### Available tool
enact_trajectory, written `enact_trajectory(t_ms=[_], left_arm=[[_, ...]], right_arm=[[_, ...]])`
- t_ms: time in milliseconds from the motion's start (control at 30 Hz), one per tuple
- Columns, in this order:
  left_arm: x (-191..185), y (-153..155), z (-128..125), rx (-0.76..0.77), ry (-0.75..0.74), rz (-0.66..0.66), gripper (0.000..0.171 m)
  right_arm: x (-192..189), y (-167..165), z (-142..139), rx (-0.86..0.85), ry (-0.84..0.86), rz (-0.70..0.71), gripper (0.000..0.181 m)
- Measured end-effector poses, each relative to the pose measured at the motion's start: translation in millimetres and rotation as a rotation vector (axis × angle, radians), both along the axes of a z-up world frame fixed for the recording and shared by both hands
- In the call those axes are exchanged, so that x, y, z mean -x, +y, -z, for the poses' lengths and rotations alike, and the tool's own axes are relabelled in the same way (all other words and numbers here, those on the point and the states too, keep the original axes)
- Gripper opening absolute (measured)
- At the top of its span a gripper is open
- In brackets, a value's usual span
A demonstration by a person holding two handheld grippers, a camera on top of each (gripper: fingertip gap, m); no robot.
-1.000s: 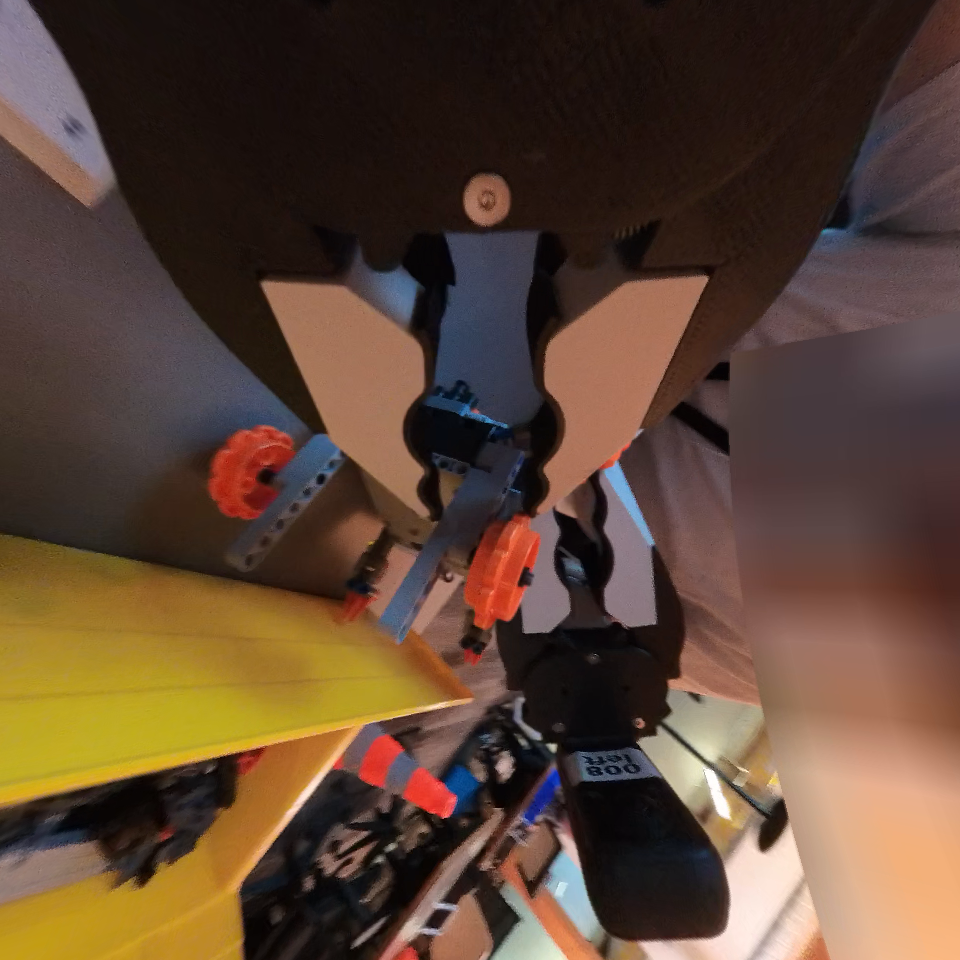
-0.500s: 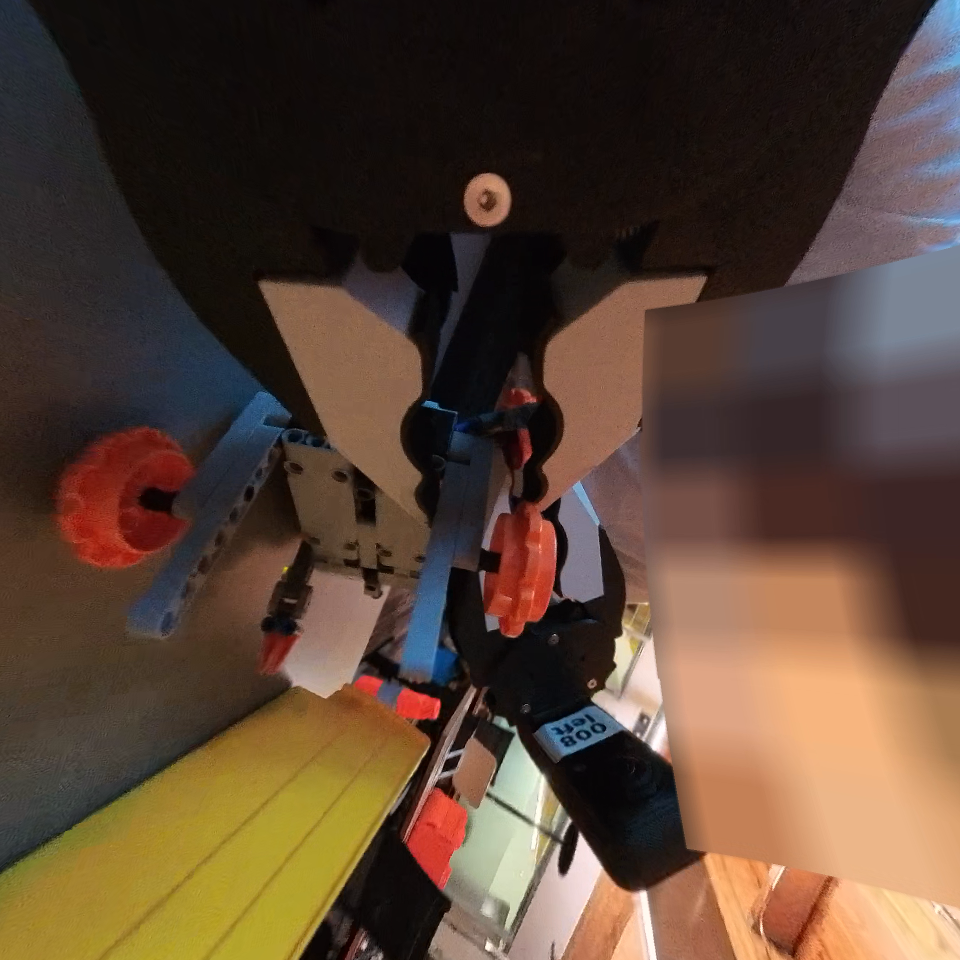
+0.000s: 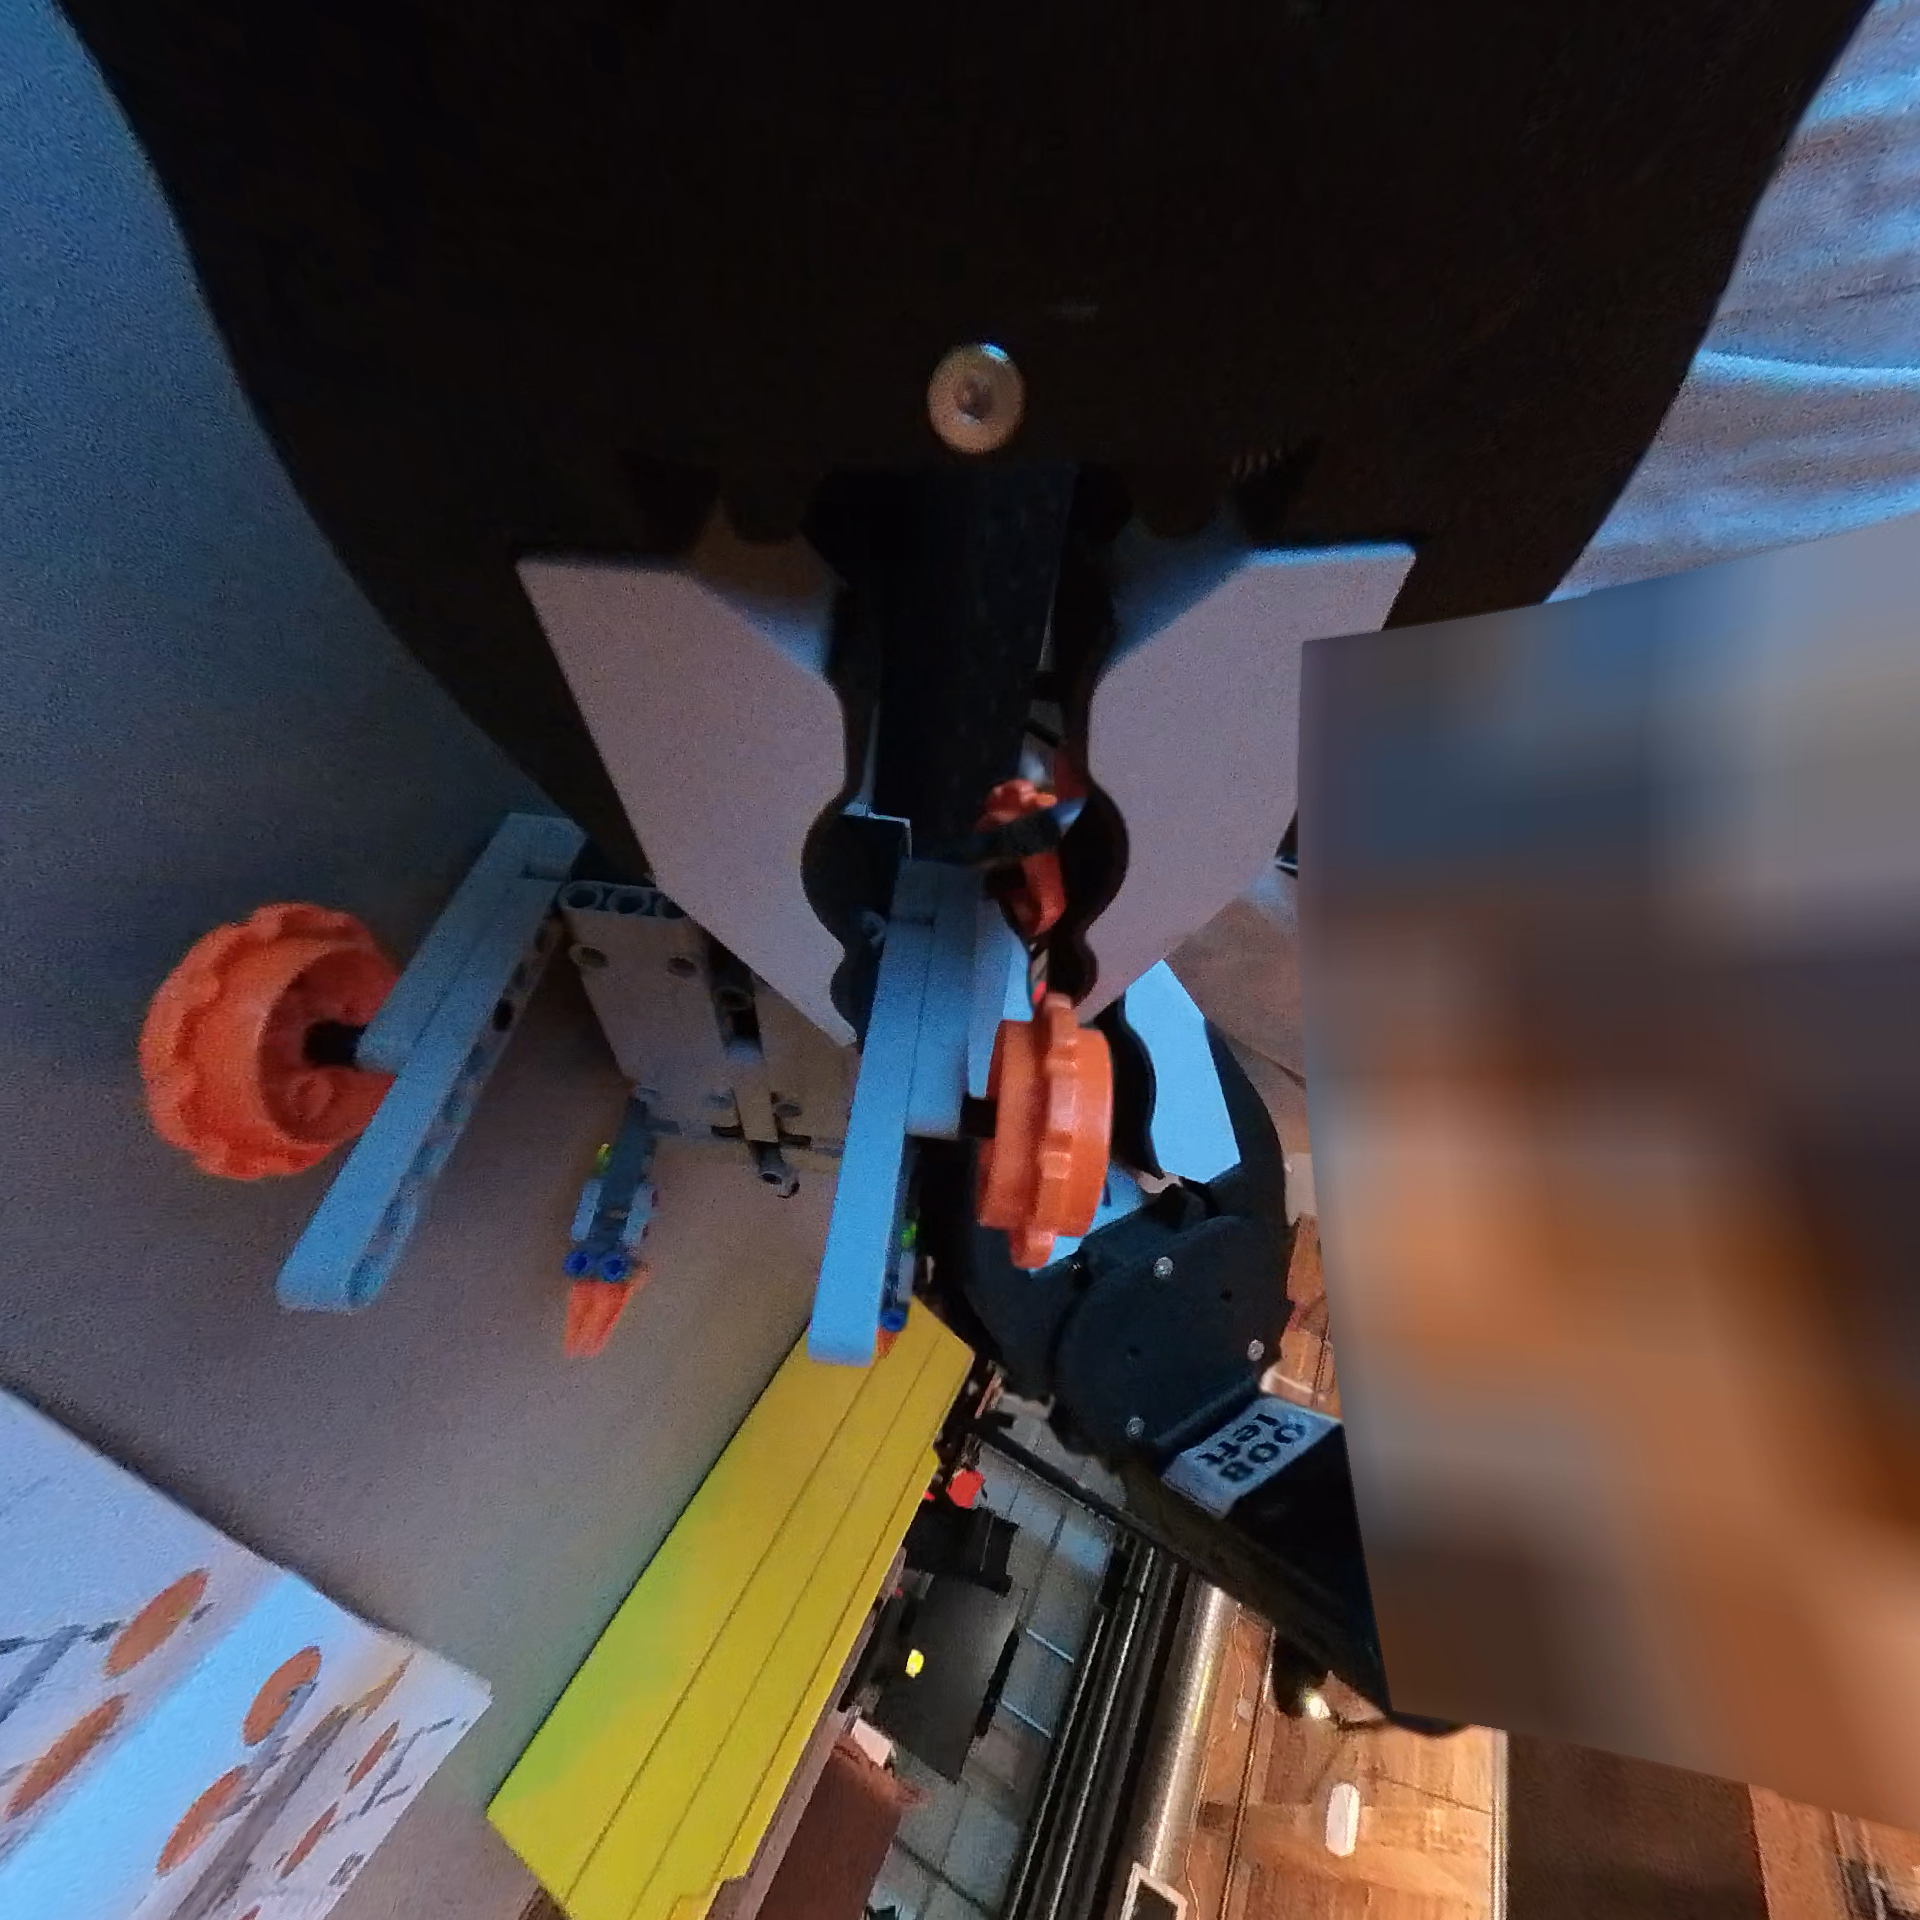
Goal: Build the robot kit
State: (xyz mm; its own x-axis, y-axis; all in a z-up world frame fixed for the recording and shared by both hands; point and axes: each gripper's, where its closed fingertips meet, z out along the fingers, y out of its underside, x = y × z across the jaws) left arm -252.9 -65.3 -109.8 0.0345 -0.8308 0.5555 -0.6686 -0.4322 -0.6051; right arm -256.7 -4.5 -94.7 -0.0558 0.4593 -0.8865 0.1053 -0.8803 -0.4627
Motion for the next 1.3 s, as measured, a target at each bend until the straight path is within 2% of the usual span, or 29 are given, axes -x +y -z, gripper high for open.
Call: enact_trajectory(t_ms=[33, 100, 167, 200, 267, 333, 400, 533, 633, 700, 767, 867, 967, 1067, 1133, 1200, 1300], left_arm=[[-6.9, -0.7, 1.4, -0.022, 0.009, 0.024, 0.015], [-17.5, -3.9, 3.3, -0.030, 0.017, 0.063, 0.014], [-23.9, -7.0, 4.9, -0.007, 0.019, 0.080, 0.014], [-25.6, -8.5, 5.4, 0.008, 0.015, 0.086, 0.015], [-28.1, -9.0, 3.8, 0.041, 0.001, 0.077, 0.014], [-29.4, -8.1, 0.4, 0.066, -0.016, 0.057, 0.015], [-29.3, -6.9, -2.7, 0.080, -0.034, 0.027, 0.015], [-29.0, -1.8, -11.4, 0.105, -0.090, -0.058, 0.015], [-29.6, 0.6, -17.3, 0.086, -0.140, -0.120, 0.014], [-29.5, 1.2, -20.8, 0.100, -0.170, -0.165, 0.015], [-28.9, 4.9, -21.7, 0.140, -0.193, -0.226, 0.015], [-30.5, 5.2, -25.7, 0.248, -0.240, -0.288, 0.014], [-28.2, 5.9, -26.0, 0.218, -0.243, -0.330, 0.014], [-25.8, 6.4, -34.5, 0.217, -0.276, -0.370, 0.014], [-26.2, 3.6, -42.6, 0.246, -0.312, -0.380, 0.014], [-26.2, 1.8, -49.0, 0.246, -0.335, -0.380, 0.014], [-25.4, -3.2, -46.3, 0.189, -0.294, -0.328, 0.014]], right_arm=[[-7.0, 0.7, 0.3, -0.010, 0.003, 0.018, 0.033], [-18.5, 1.6, 1.6, -0.036, -0.002, 0.041, 0.034], [-33.0, 5.0, 6.8, -0.116, -0.051, 0.097, 0.048], [-43.0, 8.1, 7.5, -0.182, -0.076, 0.144, 0.054], [-65.3, 11.4, 3.1, -0.351, -0.127, 0.256, 0.055], [-76.8, -0.1, -11.5, -0.525, -0.144, 0.348, 0.055], [-70.9, -23.3, -20.5, -0.624, -0.160, 0.382, 0.058], [-51.4, -52.7, 1.1, -0.777, -0.386, 0.428, 0.064], [-37.7, -60.4, 13.0, -0.766, -0.472, 0.473, 0.066], [-42.2, -53.8, 18.0, -0.751, -0.550, 0.532, 0.066], [-47.2, -48.1, 13.4, -0.818, -0.611, 0.602, 0.067], [-35.6, -55.2, 12.3, -0.942, -0.679, 0.571, 0.067], [-29.8, -56.5, 22.6, -1.009, -0.769, 0.558, 0.067], [-29.4, -57.3, 15.5, -1.073, -0.776, 0.628, 0.063], [-28.2, -60.7, 6.1, -1.113, -0.743, 0.659, 0.045], [-30.2, -61.1, -2.0, -1.124, -0.710, 0.699, 0.045], [-41.4, -57.9, -2.8, -1.139, -0.762, 0.696, 0.045]])
